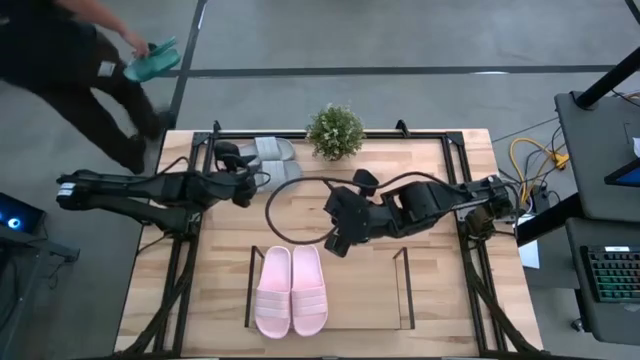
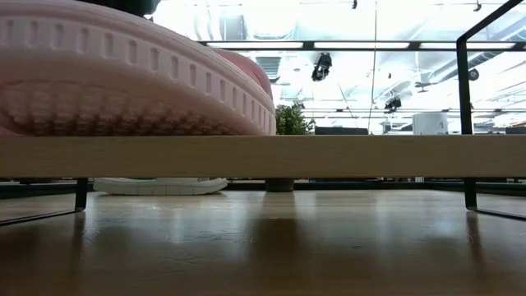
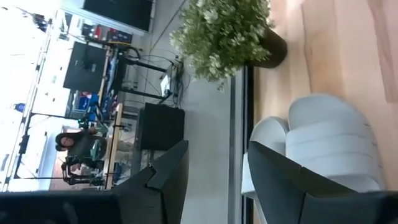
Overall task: Pick and place slides into the shelf
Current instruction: Put the top gray slide on the shelf
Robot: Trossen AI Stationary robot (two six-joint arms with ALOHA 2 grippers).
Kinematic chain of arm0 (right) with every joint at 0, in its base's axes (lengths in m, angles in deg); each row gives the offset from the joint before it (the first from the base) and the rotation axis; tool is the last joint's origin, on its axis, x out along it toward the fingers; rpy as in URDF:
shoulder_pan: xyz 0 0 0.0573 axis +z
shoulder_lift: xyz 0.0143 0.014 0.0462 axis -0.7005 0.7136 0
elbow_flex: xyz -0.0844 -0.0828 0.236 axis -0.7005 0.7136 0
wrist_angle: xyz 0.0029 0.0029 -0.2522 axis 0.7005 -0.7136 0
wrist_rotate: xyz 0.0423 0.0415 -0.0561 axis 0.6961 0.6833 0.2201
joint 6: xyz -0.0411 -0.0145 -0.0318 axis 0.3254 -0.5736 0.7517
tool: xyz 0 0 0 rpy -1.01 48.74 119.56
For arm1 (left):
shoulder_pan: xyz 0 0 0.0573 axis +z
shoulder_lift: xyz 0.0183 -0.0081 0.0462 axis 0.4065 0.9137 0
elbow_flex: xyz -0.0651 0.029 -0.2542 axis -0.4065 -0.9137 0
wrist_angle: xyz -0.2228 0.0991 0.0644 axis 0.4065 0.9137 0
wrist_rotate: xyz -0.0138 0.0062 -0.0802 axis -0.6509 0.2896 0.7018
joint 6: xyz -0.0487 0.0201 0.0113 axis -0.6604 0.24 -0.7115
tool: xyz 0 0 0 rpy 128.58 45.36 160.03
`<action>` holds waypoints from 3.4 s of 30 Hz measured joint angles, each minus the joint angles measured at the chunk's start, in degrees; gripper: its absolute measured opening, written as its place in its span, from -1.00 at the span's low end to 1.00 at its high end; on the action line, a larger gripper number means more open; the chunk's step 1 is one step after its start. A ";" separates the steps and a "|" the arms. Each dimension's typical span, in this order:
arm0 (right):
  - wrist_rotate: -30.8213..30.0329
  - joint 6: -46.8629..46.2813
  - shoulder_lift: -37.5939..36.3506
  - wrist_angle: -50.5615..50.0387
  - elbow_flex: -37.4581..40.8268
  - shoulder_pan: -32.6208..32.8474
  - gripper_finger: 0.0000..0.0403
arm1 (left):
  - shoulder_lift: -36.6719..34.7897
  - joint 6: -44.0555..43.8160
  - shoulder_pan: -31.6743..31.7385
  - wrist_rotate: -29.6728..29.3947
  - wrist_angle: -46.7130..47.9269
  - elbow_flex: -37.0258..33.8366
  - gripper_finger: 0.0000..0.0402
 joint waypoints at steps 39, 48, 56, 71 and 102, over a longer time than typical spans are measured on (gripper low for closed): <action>-7.34 5.46 -33.75 57.88 53.03 0.56 -0.44 | -2.68 -1.22 18.07 33.00 11.74 1.52 -0.25; -4.36 4.69 -35.82 75.70 65.72 0.29 -0.33 | 5.04 17.01 27.43 32.33 13.87 -0.16 -0.25; -1.72 2.48 -35.98 78.71 66.73 0.31 -0.38 | 12.89 18.79 32.82 33.20 11.92 -0.73 -0.25; -1.64 2.68 -35.98 78.36 66.23 0.29 -0.37 | 14.68 28.29 37.70 37.88 0.52 -2.36 -0.25; -1.80 0.85 -35.95 78.45 66.37 0.29 -0.38 | 27.42 40.65 44.37 37.37 -15.18 -4.84 -0.25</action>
